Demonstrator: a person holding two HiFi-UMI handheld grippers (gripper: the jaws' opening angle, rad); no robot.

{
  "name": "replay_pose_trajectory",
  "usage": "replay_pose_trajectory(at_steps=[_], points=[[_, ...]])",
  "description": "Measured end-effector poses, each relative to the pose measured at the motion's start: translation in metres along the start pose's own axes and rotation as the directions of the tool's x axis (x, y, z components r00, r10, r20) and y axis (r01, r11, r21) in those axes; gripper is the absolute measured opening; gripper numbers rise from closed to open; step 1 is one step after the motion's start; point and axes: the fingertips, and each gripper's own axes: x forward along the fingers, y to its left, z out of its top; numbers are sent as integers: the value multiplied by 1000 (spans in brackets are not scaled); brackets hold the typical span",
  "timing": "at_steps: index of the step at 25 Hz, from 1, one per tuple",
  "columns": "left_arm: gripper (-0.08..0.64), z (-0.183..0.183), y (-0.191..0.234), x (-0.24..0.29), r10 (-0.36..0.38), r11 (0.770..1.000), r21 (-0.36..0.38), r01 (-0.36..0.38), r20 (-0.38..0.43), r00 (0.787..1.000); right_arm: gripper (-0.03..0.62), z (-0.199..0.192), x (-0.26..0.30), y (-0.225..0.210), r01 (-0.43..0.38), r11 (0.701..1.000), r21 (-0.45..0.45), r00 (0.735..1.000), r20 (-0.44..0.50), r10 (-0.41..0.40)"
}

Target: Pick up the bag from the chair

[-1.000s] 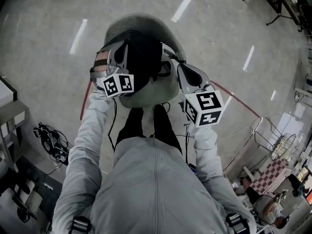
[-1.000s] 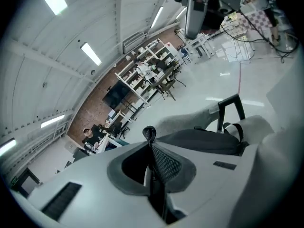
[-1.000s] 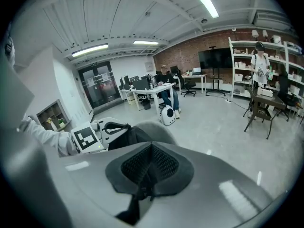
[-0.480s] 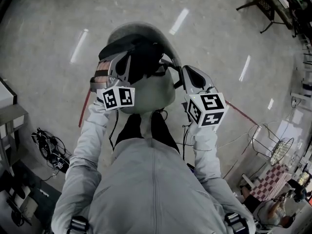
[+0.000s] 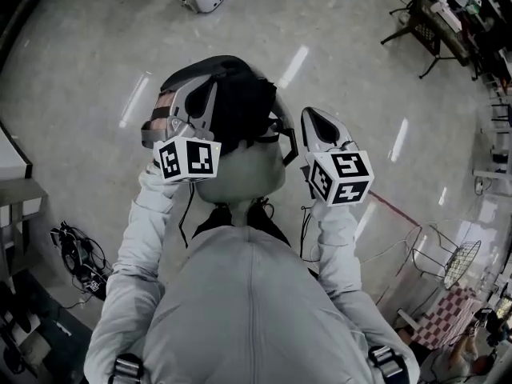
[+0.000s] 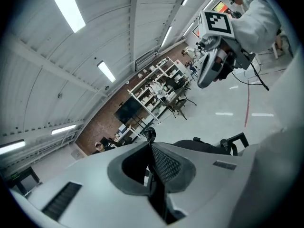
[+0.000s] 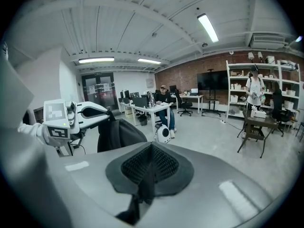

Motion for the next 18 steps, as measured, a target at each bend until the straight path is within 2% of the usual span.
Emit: replay_pose_trajectory(at_steps=[8,14,18], points=[[15,41,74,-35,101,995,-36,-98,67,993,12,59,-17,11,24,996,-83,995,103,-16],[16,68,108,-59,169,986,-11,-168,96,981,12,88,-32,11,54,988,-145,986,162,-30],[16,74,123,-69,183,983,-2,-184,87,979,12,104,-37,11,72,984,-163,978,203,-38]])
